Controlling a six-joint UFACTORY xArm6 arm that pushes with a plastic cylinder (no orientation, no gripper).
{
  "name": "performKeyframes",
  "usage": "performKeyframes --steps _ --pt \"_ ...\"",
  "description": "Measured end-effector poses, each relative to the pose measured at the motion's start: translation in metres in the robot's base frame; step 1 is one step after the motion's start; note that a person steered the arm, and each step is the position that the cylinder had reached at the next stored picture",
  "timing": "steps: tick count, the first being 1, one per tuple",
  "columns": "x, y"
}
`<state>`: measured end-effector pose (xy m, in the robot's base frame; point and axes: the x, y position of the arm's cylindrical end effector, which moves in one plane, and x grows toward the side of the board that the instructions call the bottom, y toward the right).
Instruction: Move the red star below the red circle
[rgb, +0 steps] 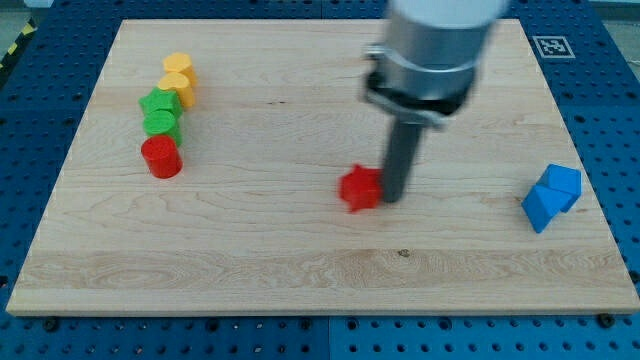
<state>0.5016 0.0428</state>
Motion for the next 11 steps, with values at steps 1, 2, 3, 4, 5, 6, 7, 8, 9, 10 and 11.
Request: performKeyframes --steps 1,2,3,4,5,6,7,8,9,10,11 --pt "0.0 -0.027" --pt "-0.005 -0.019" --pt "-0.003 -0.037" --pt "0.0 -0.094" --pt "0.014 -0.145" --pt "0.018 -0.155" --pt "0.033 -0.147" --pt "0.053 -0.162" --pt "0.049 -0.189" --pt "0.041 -0.209" --pt "0.046 -0.202"
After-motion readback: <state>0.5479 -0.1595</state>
